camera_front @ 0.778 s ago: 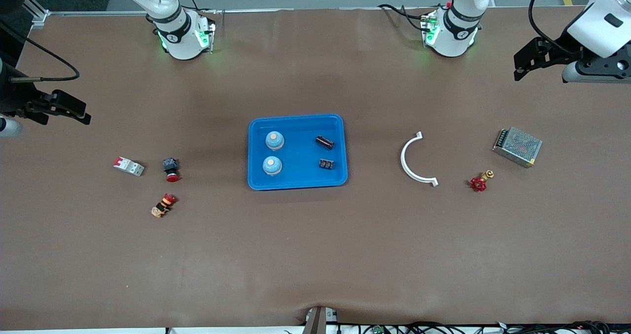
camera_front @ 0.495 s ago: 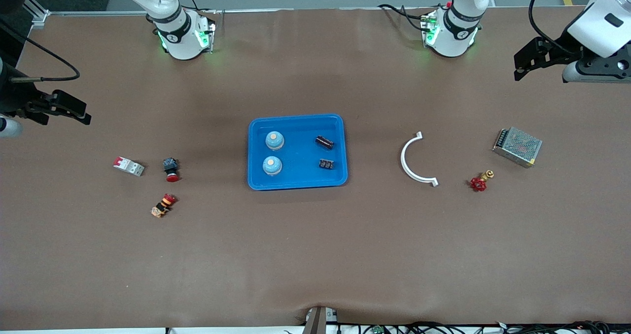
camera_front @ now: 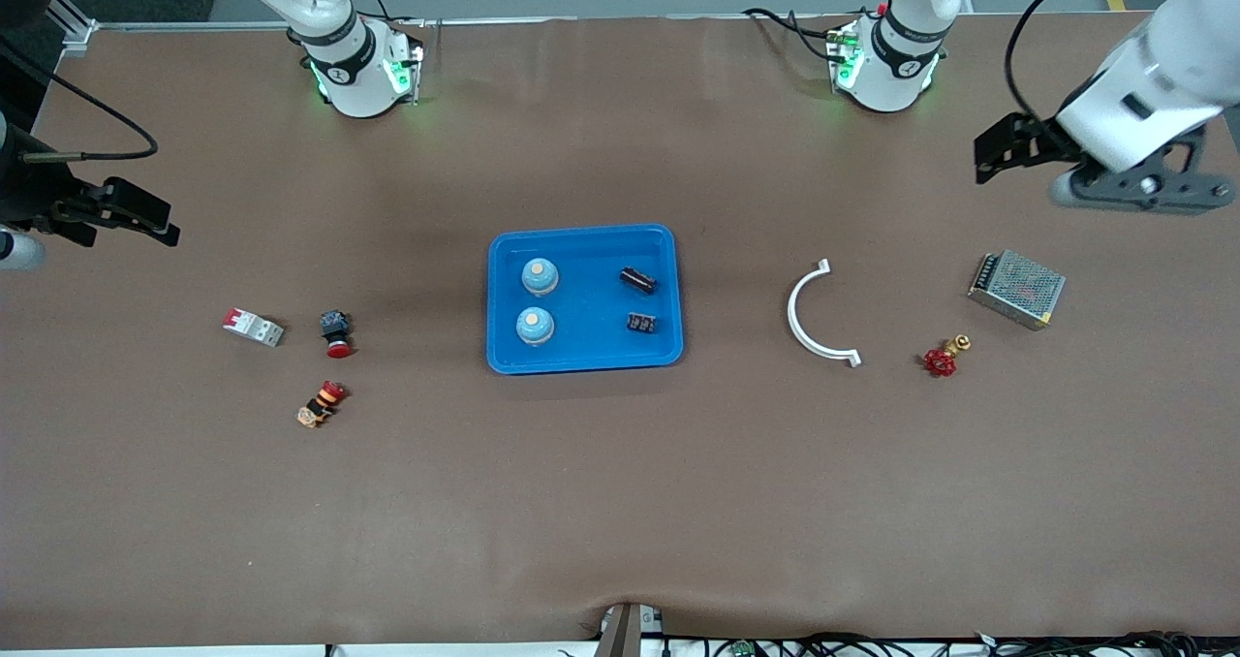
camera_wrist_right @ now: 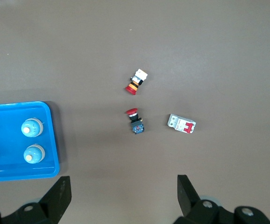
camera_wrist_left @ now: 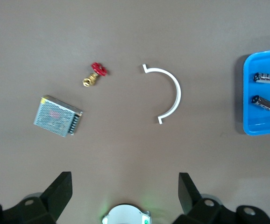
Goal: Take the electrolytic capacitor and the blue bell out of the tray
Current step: 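Reach the left and right grippers down into the blue tray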
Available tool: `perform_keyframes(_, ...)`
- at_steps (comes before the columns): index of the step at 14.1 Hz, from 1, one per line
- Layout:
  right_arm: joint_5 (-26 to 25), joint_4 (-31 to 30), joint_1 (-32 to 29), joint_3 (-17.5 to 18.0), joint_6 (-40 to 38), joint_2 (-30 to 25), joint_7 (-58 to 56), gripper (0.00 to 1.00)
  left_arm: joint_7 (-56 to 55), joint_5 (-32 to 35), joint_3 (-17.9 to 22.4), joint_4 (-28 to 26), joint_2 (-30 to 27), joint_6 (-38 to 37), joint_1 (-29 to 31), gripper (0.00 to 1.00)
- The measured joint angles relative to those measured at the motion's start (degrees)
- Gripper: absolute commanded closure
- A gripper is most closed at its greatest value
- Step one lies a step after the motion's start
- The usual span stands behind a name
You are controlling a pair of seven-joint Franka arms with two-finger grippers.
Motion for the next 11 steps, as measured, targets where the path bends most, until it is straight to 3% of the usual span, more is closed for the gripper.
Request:
perform_keyframes(5, -2.83, -0.01, -0.02, -0.17, -0.09, 0.10, 0.00, 0.00, -23.23, -0.07, -6.44, -2.51, 5.88, 4.58, -7.35, 0.00)
perform_keyframes(8, -5.27, -0.21, 0.28, -0.10, 0.47, 0.79, 0.96, 0.00, -38.27, -0.07, -6.96, -5.67, 10.56, 12.86, -15.24, 0.00)
perform_keyframes(11, -4.62, -0.79, 3.49, 0.15, 3.36, 2.66, 12.30, 0.00, -53.81, -0.07, -6.96, -6.87, 17.39, 22.14, -21.18, 0.00)
